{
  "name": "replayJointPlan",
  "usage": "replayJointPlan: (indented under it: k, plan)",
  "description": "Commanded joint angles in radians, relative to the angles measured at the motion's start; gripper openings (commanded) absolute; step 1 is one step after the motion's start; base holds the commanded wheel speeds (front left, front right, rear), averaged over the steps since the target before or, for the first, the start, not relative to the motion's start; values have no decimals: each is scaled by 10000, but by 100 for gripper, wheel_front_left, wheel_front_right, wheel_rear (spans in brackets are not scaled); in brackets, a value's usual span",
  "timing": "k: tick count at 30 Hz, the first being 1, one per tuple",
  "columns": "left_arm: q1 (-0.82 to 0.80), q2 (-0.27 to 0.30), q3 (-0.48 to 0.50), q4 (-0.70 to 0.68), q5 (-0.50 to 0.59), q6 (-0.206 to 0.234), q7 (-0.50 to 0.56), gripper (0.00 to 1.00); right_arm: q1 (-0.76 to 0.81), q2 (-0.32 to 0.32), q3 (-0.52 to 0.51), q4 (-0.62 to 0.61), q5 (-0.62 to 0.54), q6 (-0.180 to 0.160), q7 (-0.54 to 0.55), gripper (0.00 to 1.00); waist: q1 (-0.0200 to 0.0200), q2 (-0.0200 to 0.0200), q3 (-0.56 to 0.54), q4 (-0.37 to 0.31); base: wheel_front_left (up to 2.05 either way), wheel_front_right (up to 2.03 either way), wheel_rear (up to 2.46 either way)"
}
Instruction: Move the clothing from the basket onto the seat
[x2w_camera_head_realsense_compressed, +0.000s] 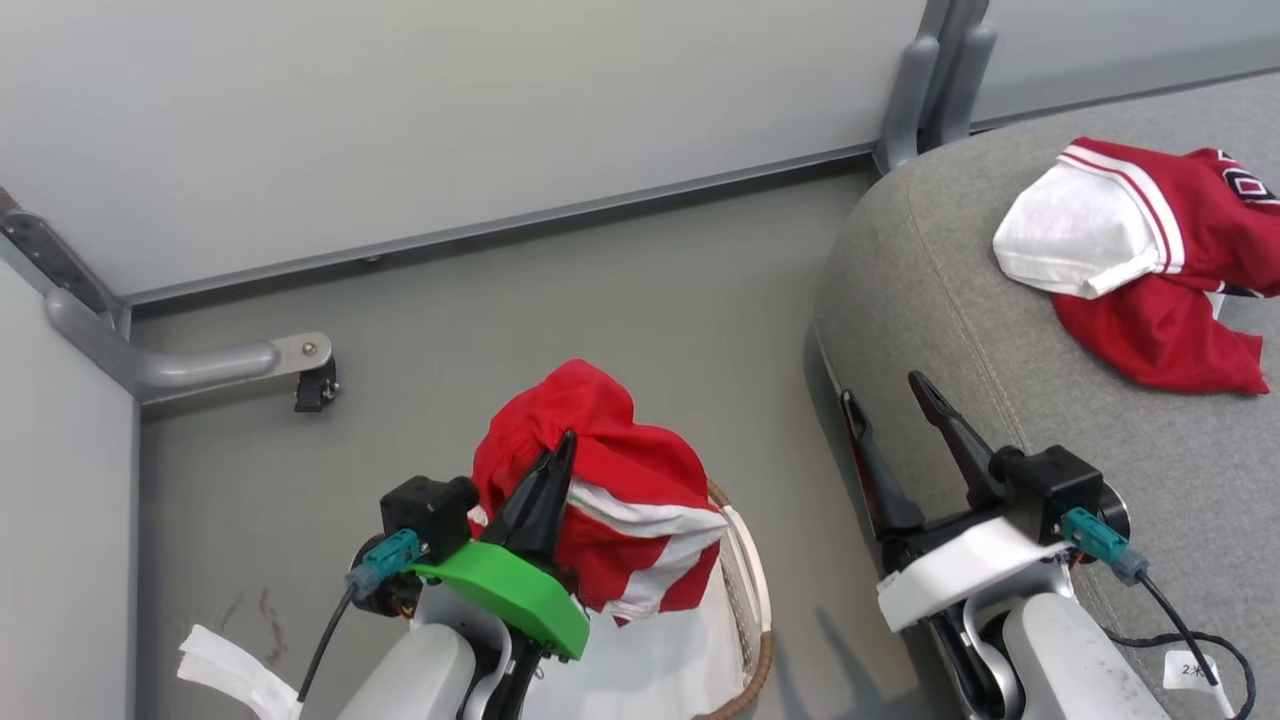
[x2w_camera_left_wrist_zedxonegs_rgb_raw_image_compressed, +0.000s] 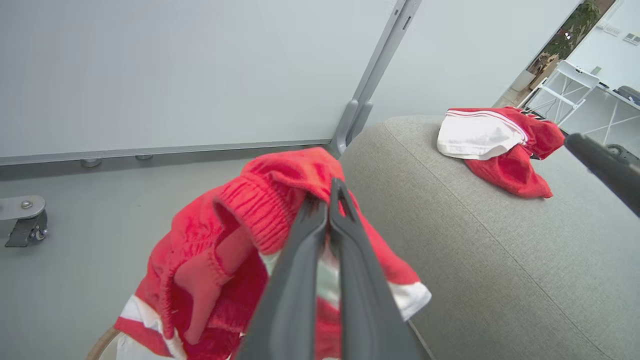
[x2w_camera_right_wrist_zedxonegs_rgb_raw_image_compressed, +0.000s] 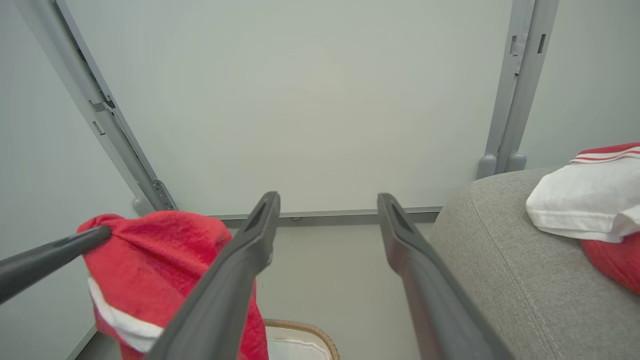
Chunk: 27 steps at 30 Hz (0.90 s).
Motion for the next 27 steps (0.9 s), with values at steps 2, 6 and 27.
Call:
replayJointPlan:
  k: [2, 6, 27]
  plan:
    - [267, -19, 194, -312, 192, -45, -7, 0, 298, -41, 22, 47, -6, -14, -1, 100, 1, -1, -624, 255, 0, 0, 0]
    - [345, -70, 497, -980, 497, -45, -7, 0, 521, -41, 61, 116, -52, -14, -1, 100, 1, -1, -887, 317, 0, 0, 0]
    - [-31, -306, 1127, -2887, 1169, -46, -7, 0, 290, -556, 2287, 816, -73, -14, -1, 100, 1, -1, -987, 468, 0, 0, 0]
